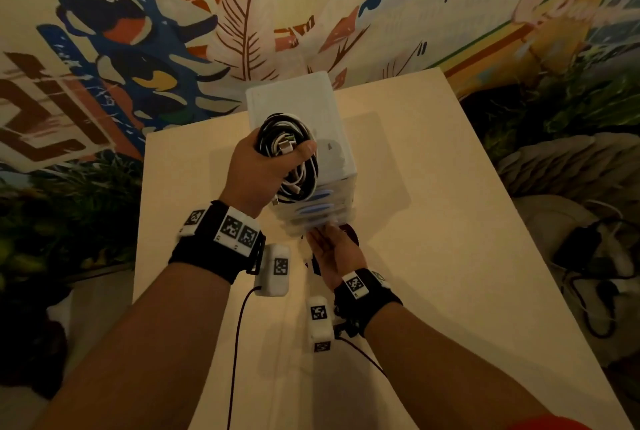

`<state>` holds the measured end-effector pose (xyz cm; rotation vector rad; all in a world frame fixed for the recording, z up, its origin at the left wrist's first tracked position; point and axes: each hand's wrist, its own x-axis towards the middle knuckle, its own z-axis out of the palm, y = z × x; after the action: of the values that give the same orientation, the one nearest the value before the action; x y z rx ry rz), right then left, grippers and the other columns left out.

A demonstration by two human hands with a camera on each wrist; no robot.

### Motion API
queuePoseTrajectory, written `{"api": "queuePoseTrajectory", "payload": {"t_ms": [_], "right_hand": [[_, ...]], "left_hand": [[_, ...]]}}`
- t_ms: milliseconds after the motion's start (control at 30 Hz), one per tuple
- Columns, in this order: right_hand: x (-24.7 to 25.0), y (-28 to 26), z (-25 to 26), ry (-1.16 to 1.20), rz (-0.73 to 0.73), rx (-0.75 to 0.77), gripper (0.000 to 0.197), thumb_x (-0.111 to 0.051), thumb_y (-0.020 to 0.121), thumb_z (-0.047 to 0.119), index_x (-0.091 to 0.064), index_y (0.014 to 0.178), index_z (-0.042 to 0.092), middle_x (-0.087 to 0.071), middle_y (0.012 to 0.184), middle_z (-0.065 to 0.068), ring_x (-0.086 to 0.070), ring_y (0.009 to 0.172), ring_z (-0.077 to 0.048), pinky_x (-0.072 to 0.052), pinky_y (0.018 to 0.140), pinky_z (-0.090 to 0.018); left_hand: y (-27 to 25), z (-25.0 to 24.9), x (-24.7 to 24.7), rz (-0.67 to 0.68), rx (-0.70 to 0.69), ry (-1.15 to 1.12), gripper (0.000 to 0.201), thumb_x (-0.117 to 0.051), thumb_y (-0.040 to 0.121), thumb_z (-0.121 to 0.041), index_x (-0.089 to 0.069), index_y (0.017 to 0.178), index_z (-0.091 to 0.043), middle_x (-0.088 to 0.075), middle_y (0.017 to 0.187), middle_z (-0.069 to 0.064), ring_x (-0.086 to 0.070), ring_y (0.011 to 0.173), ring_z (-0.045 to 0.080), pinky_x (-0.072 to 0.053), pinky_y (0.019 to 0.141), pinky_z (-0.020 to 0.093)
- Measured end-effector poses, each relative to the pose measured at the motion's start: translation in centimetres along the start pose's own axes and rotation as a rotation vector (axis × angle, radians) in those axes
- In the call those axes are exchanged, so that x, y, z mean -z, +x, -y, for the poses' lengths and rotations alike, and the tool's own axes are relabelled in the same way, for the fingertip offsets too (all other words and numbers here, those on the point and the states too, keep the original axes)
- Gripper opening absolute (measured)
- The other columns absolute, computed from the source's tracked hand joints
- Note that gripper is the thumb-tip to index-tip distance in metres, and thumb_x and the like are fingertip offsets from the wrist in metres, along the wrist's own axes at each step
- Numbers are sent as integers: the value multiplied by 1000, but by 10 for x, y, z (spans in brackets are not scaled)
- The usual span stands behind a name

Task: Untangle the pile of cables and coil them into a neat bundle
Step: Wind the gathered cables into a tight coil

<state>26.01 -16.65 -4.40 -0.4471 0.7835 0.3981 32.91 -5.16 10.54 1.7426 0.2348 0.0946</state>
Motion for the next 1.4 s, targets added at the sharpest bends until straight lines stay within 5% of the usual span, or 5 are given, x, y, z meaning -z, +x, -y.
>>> {"api": "queuePoseTrajectory", "payload": {"t_ms": [500,767,1000,1167,1400], "right_hand": [[83,-63,-24,-52,-34,-73,30,-55,102,12,-63,128,-1,-73,115,-19,-72,96,-26,-63,75,-32],[71,-104,26,-660,-8,-121,24,-64,97,26,-71,95,4,-76,89,-12,-73,70,-23,-59,66,-33],[14,-133,68,-1188,464,480,54,-70,96,22,-47,144,31,-63,131,9,-66,114,-8,-57,89,-26],[-3,-101,67,-1693,386,572,54,-63,99,33,-43,149,33,-58,142,4,-59,125,-16,-48,104,-32],[-9,-67,62,-1941,382,481,107,-78,72,62,-21,157,32,-47,147,-3,-56,124,-19,-52,98,-33]], "left_hand": [[-4,-2,-2,-20,-29,18,26,-87,79,-24,-69,96,-30,-73,93,-14,-69,85,-5,-53,75,15],[-69,4,-1,15,-203,117,38,-86,80,-24,-67,113,-22,-71,106,-15,-66,102,-6,-50,89,11],[-108,52,-16,146,121,63,58,-92,72,-29,-59,120,-26,-73,111,-7,-71,101,9,-59,82,25],[-94,81,-23,205,502,-117,45,-84,82,-33,-70,118,-10,-76,108,13,-74,101,30,-57,95,51],[-68,89,-39,142,753,-60,18,-71,92,-21,-74,100,-6,-76,102,16,-71,98,33,-56,96,51]]}}
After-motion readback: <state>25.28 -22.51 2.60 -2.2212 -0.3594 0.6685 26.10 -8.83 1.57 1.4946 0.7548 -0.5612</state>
